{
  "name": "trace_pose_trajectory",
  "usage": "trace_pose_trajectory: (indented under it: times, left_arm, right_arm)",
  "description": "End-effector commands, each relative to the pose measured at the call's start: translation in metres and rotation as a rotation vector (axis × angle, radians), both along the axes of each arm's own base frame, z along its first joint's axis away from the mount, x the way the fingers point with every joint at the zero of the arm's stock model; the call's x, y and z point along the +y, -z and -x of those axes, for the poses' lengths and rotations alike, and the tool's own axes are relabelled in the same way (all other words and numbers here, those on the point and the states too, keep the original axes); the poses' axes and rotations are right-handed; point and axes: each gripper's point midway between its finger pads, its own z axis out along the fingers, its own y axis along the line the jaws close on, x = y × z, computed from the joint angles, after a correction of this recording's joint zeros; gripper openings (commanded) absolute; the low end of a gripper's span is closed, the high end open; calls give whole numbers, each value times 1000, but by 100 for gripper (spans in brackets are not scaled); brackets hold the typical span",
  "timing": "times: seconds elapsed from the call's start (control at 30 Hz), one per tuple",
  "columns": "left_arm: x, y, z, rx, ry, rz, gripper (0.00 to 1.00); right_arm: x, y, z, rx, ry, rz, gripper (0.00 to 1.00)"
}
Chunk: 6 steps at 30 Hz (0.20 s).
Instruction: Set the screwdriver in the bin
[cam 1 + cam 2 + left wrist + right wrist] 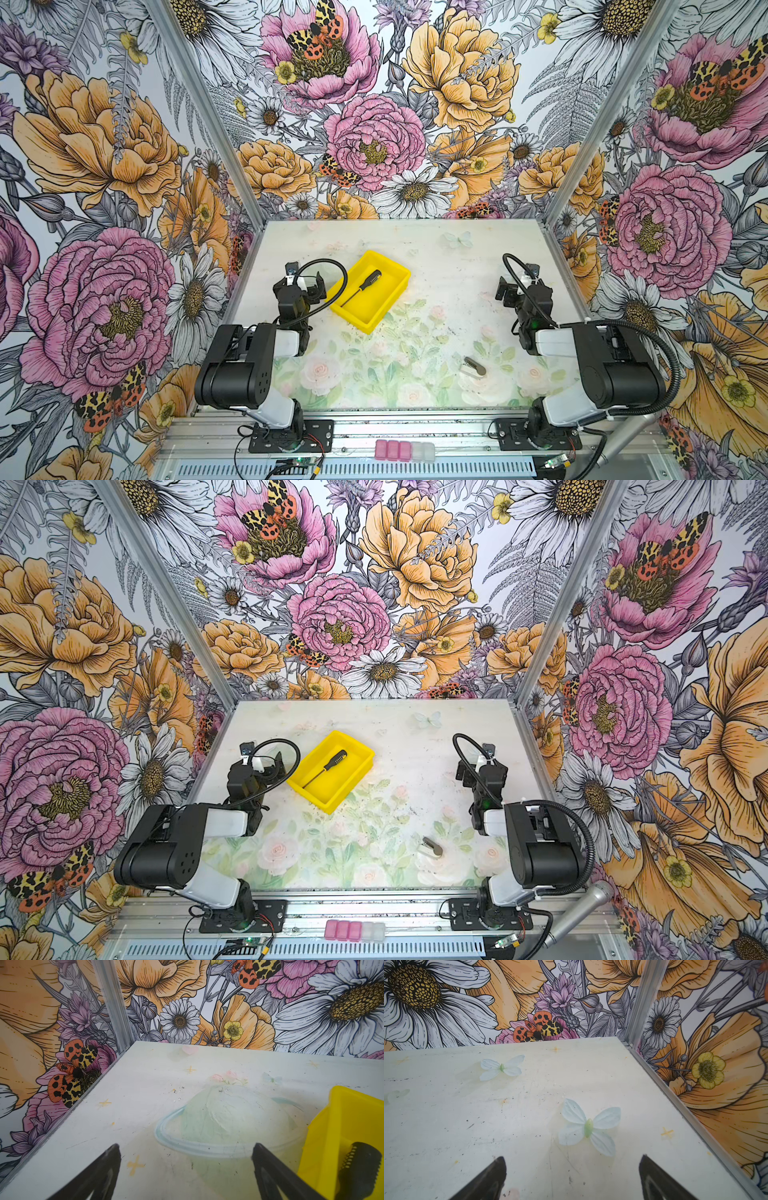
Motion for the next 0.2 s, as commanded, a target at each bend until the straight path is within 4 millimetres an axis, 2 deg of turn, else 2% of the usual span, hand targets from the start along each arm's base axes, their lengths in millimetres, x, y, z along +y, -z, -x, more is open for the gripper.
trace_pose_trajectory:
  times: [0.0, 0.17]
  left_arm:
    - [-2, -4, 0, -25, 19, 11, 99]
    - [-2, -4, 0, -26, 21, 10, 99]
  right_arm:
    - [0, -11, -5, -42, 4, 17, 100]
    - [4, -15, -2, -65, -13, 26, 99]
